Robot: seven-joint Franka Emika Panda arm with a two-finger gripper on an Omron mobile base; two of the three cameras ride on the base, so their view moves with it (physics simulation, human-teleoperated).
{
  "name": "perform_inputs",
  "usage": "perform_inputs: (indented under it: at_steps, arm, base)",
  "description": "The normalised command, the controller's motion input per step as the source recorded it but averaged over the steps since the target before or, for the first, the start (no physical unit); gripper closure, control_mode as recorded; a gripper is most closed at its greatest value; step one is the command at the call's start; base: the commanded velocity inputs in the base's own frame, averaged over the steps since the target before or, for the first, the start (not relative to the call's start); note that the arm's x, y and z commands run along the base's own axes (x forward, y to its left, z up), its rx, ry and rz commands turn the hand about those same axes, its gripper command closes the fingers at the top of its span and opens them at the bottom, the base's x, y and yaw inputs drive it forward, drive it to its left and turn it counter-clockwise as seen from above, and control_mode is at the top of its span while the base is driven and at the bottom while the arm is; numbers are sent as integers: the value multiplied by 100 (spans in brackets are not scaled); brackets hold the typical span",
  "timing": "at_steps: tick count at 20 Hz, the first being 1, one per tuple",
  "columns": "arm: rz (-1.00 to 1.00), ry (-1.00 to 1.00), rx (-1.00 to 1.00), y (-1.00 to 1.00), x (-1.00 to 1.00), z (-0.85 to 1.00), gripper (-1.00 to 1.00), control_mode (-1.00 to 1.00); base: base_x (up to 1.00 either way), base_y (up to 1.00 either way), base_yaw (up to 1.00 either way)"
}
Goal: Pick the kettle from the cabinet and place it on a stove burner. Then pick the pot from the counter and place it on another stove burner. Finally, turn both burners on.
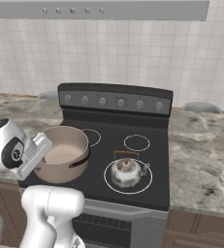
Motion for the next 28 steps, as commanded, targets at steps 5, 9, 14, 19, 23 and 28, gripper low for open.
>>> perform_inputs:
  at_steps: [5,9,14,19,23,28]
  arm:
    - [0,0,0,0,8,-3,100,-100]
    - [1,0,0,0,12,0,100,-100]
    - [1,0,0,0,10,0,100,-100]
    - [0,2,0,0,11,-3,100,-100]
    - [0,2,0,1,11,-4,100,-100]
    - [1,2,0,1,8,-6,100,-100]
  base:
    - [0,0,0]
    - [0,0,0]
    - [0,0,0]
    - [0,0,0]
    - [0,0,0]
    - [0,0,0]
